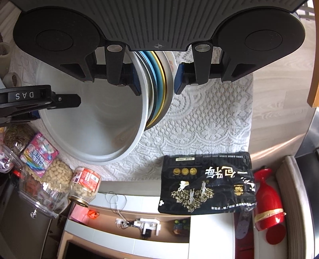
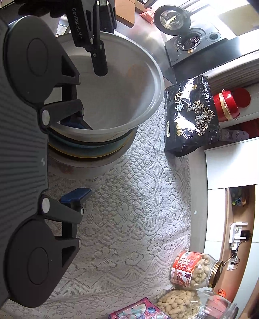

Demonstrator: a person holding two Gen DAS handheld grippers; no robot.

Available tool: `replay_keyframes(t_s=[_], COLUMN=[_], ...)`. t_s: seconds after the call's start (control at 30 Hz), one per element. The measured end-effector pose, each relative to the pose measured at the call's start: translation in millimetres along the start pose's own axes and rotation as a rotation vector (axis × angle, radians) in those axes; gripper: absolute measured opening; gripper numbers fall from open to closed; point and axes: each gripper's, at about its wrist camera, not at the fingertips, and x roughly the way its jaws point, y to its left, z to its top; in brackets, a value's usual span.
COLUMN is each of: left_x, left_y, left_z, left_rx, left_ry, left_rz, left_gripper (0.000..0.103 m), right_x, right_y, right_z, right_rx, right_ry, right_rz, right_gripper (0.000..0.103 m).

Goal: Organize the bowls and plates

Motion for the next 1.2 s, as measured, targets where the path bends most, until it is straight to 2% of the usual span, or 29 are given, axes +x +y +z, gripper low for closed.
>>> replay_keyframes(t_s=[0.2,0.37,0.43,0.57,0.63,0.73,0.8,0.87,0.93,1.0,1.03,1.07,1.13,1.2], left_x=[-12,-18,-29,-63,-82,-109,-120,-126,-133,-137,-138,-138,-137,-136], left_y=[-5,-3,-1,-1,-6,-21,-35,-53,-76,-102,-114,-125,-141,-150], left_z=[1,1,1,-1,-9,-42,-73,-102,-132,-161,-173,-184,-196,-195], left_rx=[-0.012,-0.082,-0.142,-0.221,-0.235,-0.284,-0.306,-0.291,-0.231,-0.128,-0.085,-0.055,-0.017,0.022], left_ry=[-0.036,-0.069,-0.133,-0.264,-0.317,-0.443,-0.485,-0.495,-0.495,-0.503,-0.509,-0.510,-0.491,-0.471], left_rz=[0.007,0.016,0.024,0.026,0.020,0.040,0.029,0.019,0.027,0.057,0.076,0.100,0.145,0.137], left_gripper=[0.039,0.037,0.037,0.037,0.037,0.037,0.037,0.037,0.036,0.031,0.023,0.019,0.019,0.019], right_x=[1,10,6,-32,-55,-78,-92,-106,-116,-118,-116,-112,-104,-104], right_y=[-3,0,1,1,3,5,5,9,12,13,13,12,7,4], right_z=[-5,-8,-7,-10,-19,-50,-77,-109,-138,-168,-178,-189,-198,-203], right_rx=[0.009,0.018,0.034,0.065,0.057,0.053,0.052,0.039,0.017,0.007,0.008,0.012,0.027,0.028], right_ry=[0.003,0.005,-0.020,-0.137,-0.198,-0.248,-0.280,-0.322,-0.362,-0.390,-0.387,-0.368,-0.309,-0.288], right_rz=[0.027,0.041,0.052,0.121,0.128,0.133,0.143,0.130,0.093,0.050,0.043,0.041,0.060,0.064], right_gripper=[0.059,0.059,0.059,0.060,0.072,0.074,0.074,0.074,0.074,0.075,0.075,0.075,0.075,0.075])
